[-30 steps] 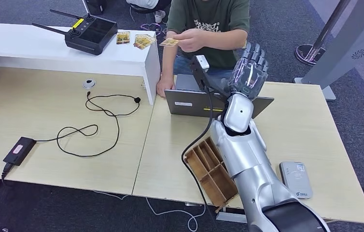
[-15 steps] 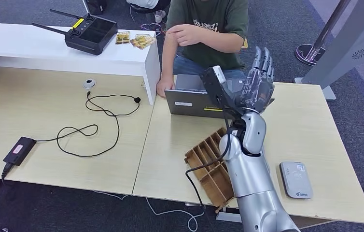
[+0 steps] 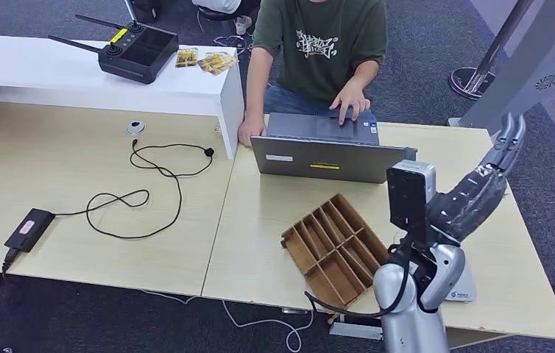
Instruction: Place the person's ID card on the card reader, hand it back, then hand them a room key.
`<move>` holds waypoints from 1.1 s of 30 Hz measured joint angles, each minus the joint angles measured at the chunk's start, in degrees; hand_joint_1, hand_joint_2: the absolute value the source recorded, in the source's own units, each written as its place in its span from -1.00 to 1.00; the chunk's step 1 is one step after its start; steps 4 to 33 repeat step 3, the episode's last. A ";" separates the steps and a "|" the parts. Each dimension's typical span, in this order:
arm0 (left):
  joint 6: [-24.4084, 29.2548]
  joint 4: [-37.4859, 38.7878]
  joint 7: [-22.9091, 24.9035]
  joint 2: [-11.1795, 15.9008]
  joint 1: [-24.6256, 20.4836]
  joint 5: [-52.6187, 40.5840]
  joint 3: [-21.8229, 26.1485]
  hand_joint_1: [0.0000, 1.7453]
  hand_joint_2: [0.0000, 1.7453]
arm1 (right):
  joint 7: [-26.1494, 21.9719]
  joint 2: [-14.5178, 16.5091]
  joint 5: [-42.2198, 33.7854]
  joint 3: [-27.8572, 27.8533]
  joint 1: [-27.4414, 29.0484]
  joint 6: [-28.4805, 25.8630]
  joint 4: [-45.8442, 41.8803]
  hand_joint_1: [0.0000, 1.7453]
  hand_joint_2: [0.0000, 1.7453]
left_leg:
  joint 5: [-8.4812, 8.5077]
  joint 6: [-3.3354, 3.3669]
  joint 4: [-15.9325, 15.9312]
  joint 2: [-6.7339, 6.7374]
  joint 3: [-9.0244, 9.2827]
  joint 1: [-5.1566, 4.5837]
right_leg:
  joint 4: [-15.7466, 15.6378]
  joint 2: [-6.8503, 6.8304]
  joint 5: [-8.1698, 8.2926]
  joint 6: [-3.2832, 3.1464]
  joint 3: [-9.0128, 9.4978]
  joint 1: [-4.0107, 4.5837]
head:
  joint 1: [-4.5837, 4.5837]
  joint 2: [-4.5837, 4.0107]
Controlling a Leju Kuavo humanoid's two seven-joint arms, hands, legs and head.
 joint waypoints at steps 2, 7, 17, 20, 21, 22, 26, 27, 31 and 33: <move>0.15 0.00 0.00 -0.19 0.05 0.22 0.22 -1.00 -1.00 | -1.09 -0.32 -1.82 -0.76 1.79 -0.24 -2.23 -1.00 1.00 | 0.00 0.00 0.00 0.00 0.00 0.00 | 0.00 0.00 0.00 0.00 0.00 0.00 | -0.01 0.00; 0.18 0.00 0.00 -0.23 0.08 0.28 0.27 -1.00 -1.00 | -1.41 -0.39 -2.31 -0.99 2.22 -0.25 -2.78 -1.00 1.00 | 0.00 0.00 0.00 0.00 0.00 0.00 | 0.00 0.00 0.00 0.00 0.00 0.00 | -0.01 0.00; 0.18 0.00 0.00 -0.23 0.08 0.28 0.27 -1.00 -1.00 | -1.41 -0.39 -2.31 -0.99 2.22 -0.25 -2.78 -1.00 1.00 | 0.00 0.00 0.00 0.00 0.00 0.00 | 0.00 0.00 0.00 0.00 0.00 0.00 | -0.01 0.00; 0.18 0.00 0.00 -0.23 0.08 0.28 0.27 -1.00 -1.00 | -1.41 -0.39 -2.31 -0.99 2.22 -0.25 -2.78 -1.00 1.00 | 0.00 0.00 0.00 0.00 0.00 0.00 | 0.00 0.00 0.00 0.00 0.00 0.00 | -0.01 0.00; 0.18 0.00 0.00 -0.23 0.08 0.28 0.27 -1.00 -1.00 | -1.41 -0.39 -2.31 -0.99 2.22 -0.25 -2.78 -1.00 1.00 | 0.00 0.00 0.00 0.00 0.00 0.00 | 0.00 0.00 0.00 0.00 0.00 0.00 | -0.01 0.00; 0.18 0.00 0.00 -0.23 0.08 0.28 0.27 -1.00 -1.00 | -1.41 -0.39 -2.31 -0.99 2.22 -0.25 -2.78 -1.00 1.00 | 0.00 0.00 0.00 0.00 0.00 0.00 | 0.00 0.00 0.00 0.00 0.00 0.00 | -0.01 0.00; 0.18 0.00 0.00 -0.23 0.08 0.28 0.27 -1.00 -1.00 | -1.41 -0.39 -2.31 -0.99 2.22 -0.25 -2.78 -1.00 1.00 | 0.00 0.00 0.00 0.00 0.00 0.00 | 0.00 0.00 0.00 0.00 0.00 0.00 | -0.01 0.00; 0.18 0.00 0.00 -0.23 0.08 0.28 0.27 -1.00 -1.00 | -1.41 -0.39 -2.31 -0.99 2.22 -0.25 -2.78 -1.00 1.00 | 0.00 0.00 0.00 0.00 0.00 0.00 | 0.00 0.00 0.00 0.00 0.00 0.00 | -0.01 0.00; 0.18 0.00 0.00 -0.23 0.08 0.28 0.27 -1.00 -1.00 | -1.41 -0.39 -2.31 -0.99 2.22 -0.25 -2.78 -1.00 1.00 | 0.00 0.00 0.00 0.00 0.00 0.00 | 0.00 0.00 0.00 0.00 0.00 0.00 | -0.01 0.00; 0.18 0.00 0.00 -0.23 0.08 0.28 0.27 -1.00 -1.00 | -1.41 -0.39 -2.31 -0.99 2.22 -0.25 -2.78 -1.00 1.00 | 0.00 0.00 0.00 0.00 0.00 0.00 | 0.00 0.00 0.00 0.00 0.00 0.00 | -0.01 0.00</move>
